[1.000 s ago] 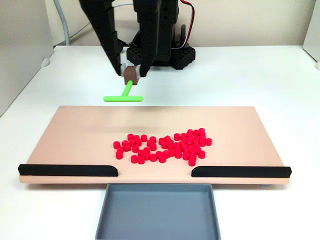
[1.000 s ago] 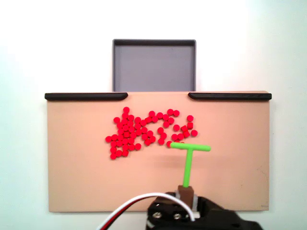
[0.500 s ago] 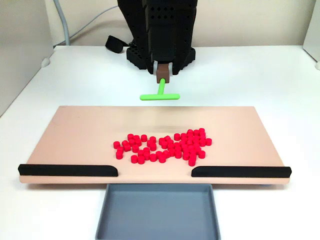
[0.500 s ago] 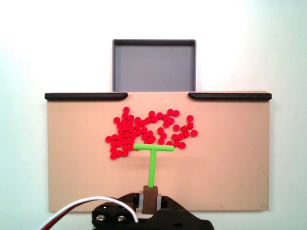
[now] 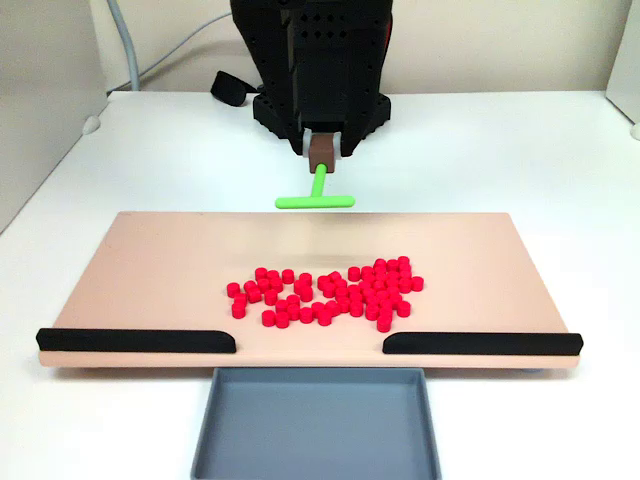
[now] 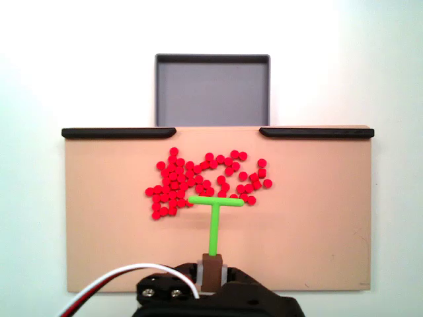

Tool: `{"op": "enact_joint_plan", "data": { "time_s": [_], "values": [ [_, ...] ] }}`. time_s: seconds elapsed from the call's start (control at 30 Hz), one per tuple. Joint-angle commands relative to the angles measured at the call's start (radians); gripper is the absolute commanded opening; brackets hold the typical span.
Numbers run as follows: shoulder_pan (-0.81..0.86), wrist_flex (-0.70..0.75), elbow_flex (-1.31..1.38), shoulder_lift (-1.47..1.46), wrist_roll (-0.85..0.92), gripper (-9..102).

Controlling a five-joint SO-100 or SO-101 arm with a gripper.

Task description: Grasp a green tool by the dark brown handle.

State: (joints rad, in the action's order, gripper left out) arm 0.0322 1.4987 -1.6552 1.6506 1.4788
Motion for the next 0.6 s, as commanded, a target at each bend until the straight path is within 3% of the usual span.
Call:
{"op": "enact_joint_plan", "data": {
  "time_s": [0.0, 0.57],
  "values": [
    [0.023, 0.002, 0.008, 0.008, 0.043, 0],
    [0.012, 0.005, -0.002, 0.014, -0.049, 0]
  ]
}}
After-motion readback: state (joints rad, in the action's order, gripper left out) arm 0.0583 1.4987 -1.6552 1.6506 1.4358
